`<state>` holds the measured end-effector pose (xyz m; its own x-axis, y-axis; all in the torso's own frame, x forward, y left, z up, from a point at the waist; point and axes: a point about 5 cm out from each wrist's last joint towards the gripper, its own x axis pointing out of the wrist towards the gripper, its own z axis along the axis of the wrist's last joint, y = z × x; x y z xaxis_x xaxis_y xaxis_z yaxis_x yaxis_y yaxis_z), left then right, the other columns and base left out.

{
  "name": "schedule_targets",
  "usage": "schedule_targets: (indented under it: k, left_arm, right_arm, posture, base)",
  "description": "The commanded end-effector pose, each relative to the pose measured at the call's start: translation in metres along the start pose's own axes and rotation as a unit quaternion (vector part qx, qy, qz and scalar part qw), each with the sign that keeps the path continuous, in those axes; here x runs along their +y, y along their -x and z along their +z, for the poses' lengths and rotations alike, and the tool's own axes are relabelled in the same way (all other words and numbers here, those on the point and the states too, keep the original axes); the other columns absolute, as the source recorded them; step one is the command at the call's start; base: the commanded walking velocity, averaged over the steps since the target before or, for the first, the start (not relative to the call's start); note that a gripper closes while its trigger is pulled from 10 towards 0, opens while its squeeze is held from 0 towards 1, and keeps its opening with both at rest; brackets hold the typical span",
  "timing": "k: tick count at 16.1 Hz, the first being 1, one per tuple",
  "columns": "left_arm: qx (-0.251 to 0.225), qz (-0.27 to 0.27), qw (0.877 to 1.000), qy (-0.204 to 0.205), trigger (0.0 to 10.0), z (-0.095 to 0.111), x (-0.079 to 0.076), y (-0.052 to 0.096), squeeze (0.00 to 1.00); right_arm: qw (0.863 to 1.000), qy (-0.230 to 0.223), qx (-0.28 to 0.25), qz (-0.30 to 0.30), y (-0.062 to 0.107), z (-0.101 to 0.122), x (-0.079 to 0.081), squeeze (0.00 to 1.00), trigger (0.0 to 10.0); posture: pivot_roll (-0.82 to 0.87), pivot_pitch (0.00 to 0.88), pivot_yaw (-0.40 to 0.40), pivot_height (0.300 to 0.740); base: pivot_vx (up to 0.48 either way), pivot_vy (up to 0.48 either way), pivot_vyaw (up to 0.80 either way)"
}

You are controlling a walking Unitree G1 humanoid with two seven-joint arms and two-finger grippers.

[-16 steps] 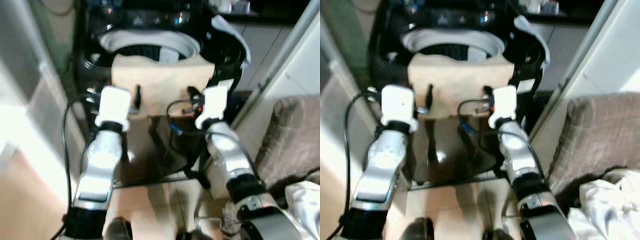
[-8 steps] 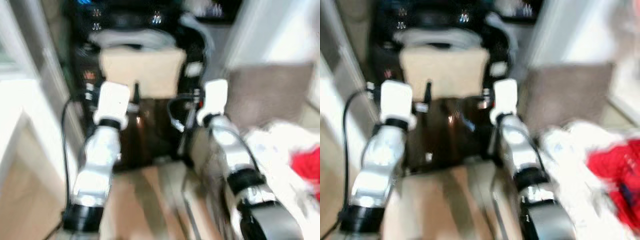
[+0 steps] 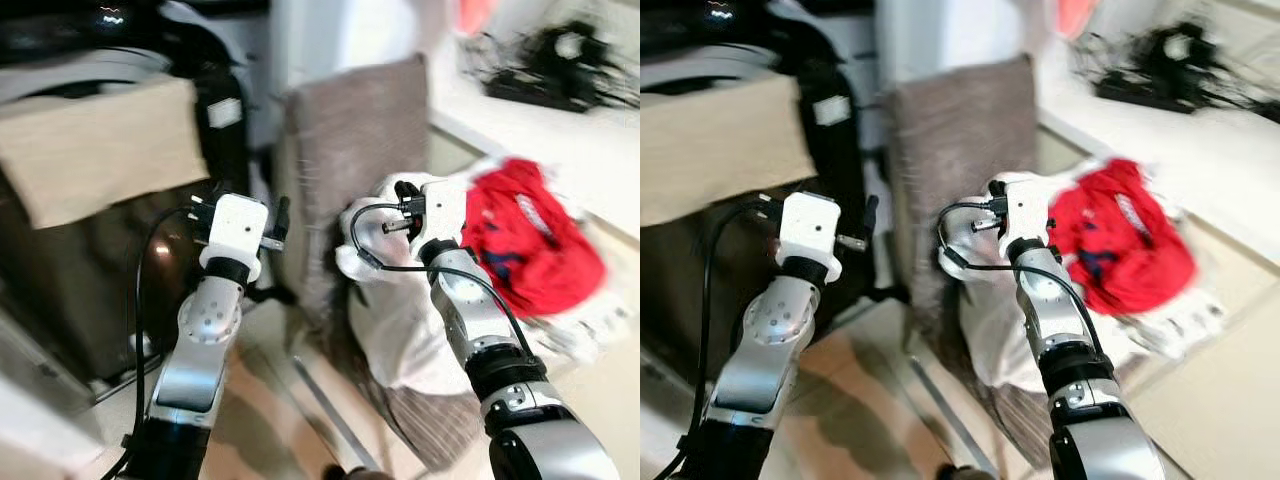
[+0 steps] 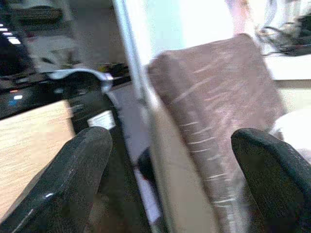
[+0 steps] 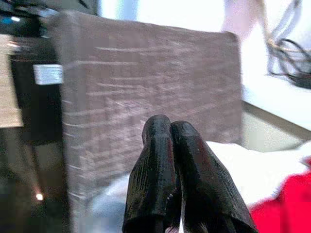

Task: Clothes washing

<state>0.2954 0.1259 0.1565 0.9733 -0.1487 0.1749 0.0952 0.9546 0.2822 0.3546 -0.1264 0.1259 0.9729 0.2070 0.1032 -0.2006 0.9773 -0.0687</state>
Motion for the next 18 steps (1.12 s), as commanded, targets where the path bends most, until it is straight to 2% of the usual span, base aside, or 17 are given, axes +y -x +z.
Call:
schedule_targets:
  k: [1, 5, 7, 8, 10, 13, 18]
  left_arm:
    - [-0.008, -0.001, 1.0, -0.006, 10.0, 0.002, 0.001, 0.0, 0.0]
    - [-0.014, -0.013, 1.0, -0.015, 10.0, 0.003, 0.003, -0.005, 0.0]
    - [-0.017, -0.016, 1.0, -0.02, 10.0, 0.004, 0.002, -0.005, 0.0]
    - [-0.017, -0.018, 1.0, -0.019, 10.0, 0.003, 0.001, -0.005, 0.0]
    - [-0.018, -0.02, 0.999, -0.019, 10.0, 0.003, 0.001, -0.005, 0.0]
    - [-0.022, -0.025, 0.999, -0.02, 10.0, 0.004, -0.001, -0.007, 0.0]
    - [-0.028, -0.048, 0.998, -0.013, 10.0, 0.005, -0.009, -0.011, 0.0]
  right_arm:
    - [1.0, -0.002, -0.006, -0.014, -0.001, 0.002, -0.003, 0.0, 10.0]
    - [0.999, 0.006, 0.007, -0.052, -0.003, 0.001, -0.017, 0.0, 10.0]
    - [0.995, 0.011, 0.033, -0.095, -0.002, -0.005, -0.034, 0.0, 10.0]
    - [0.995, 0.017, 0.041, -0.095, -0.002, -0.006, -0.035, 1.0, 10.0]
    - [0.993, 0.028, 0.036, -0.105, -0.003, -0.004, -0.036, 1.0, 10.0]
    - [0.993, 0.034, 0.034, -0.109, -0.006, -0.002, -0.037, 1.0, 10.0]
    - [0.986, 0.046, 0.03, -0.155, -0.007, 0.003, -0.051, 1.0, 10.0]
  posture:
    - [0.11, 0.006, -0.05, 0.74]
    - [0.09, 0.0, -0.036, 0.74]
    - [0.09, 0.0, -0.035, 0.74]
    - [0.09, 0.0, -0.034, 0.74]
    - [0.09, 0.0, -0.035, 0.74]
    - [0.09, 0.0, -0.032, 0.74]
    - [0.06, 0.0, -0.024, 0.74]
  base:
    - [0.0, 0.0, -0.77]
    - [0.0, 0.0, -0.73]
    - [0.0, 0.0, -0.71]
    - [0.0, 0.0, -0.63]
    - [0.0, 0.0, -0.62]
    - [0.0, 0.0, 0.0]
    - [0.0, 0.0, 0.0]
